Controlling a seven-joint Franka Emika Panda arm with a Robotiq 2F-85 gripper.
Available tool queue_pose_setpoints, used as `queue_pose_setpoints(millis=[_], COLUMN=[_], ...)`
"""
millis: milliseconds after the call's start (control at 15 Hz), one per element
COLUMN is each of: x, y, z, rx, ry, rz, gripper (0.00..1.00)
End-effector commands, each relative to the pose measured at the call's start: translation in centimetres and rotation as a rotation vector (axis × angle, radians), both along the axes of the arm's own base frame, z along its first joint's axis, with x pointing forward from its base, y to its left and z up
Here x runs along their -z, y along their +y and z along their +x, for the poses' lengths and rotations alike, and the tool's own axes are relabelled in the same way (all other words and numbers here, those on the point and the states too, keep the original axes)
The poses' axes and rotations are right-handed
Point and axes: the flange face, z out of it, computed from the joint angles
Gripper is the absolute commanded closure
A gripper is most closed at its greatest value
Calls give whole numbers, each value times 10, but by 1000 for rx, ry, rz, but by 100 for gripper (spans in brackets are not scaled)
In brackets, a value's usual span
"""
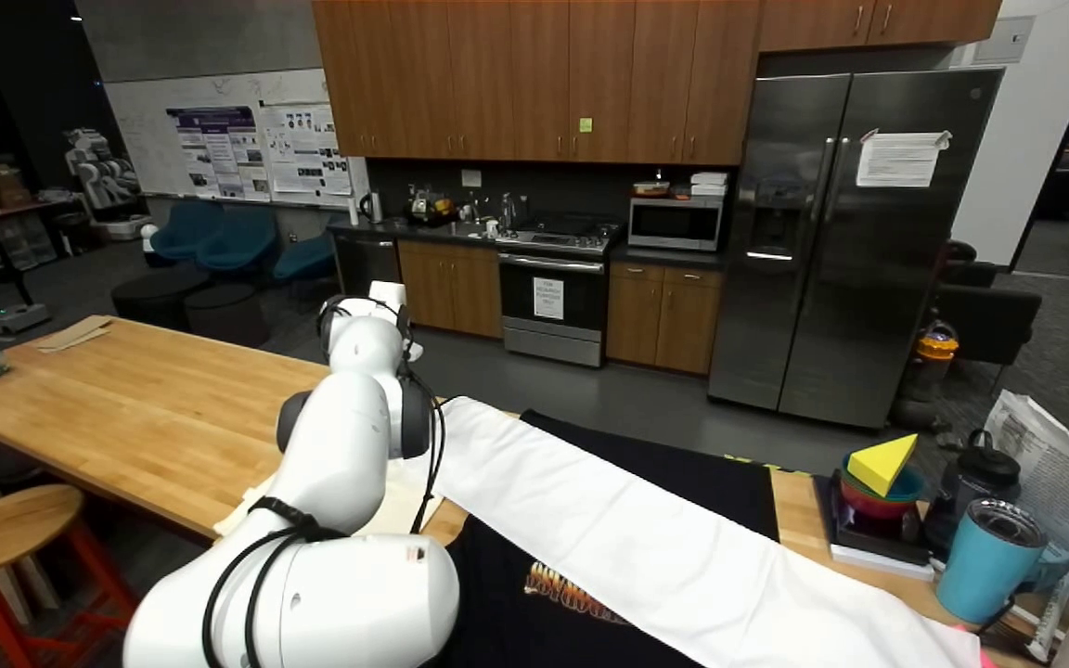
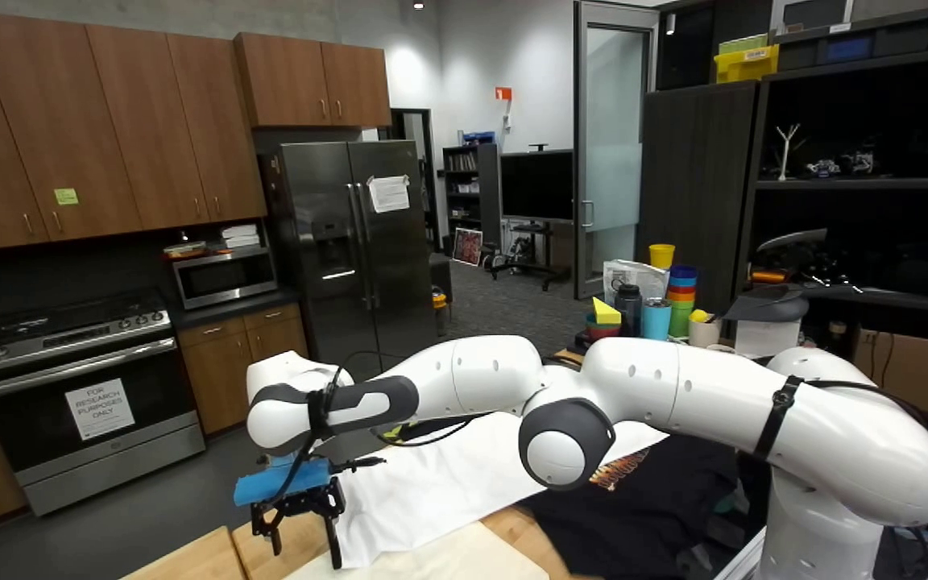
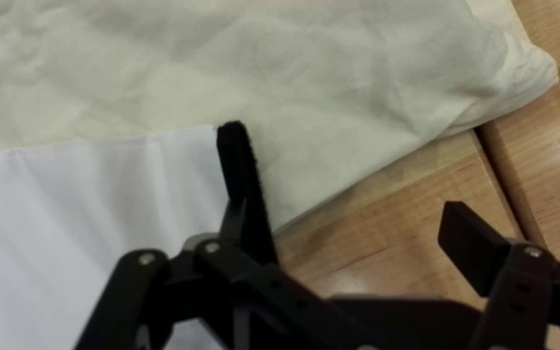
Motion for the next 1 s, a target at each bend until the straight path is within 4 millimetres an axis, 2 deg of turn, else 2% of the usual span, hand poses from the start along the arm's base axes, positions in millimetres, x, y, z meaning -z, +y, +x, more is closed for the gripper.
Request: queue_pose_setpoints(millis=[0, 467, 933], x=[-22, -28, -11], y=[-2, -4, -10], z=[-3, -23, -39], rx=[12, -20, -35], ry=[-2, 60, 144], rz=[-56, -185, -264], gripper=[0, 0, 0])
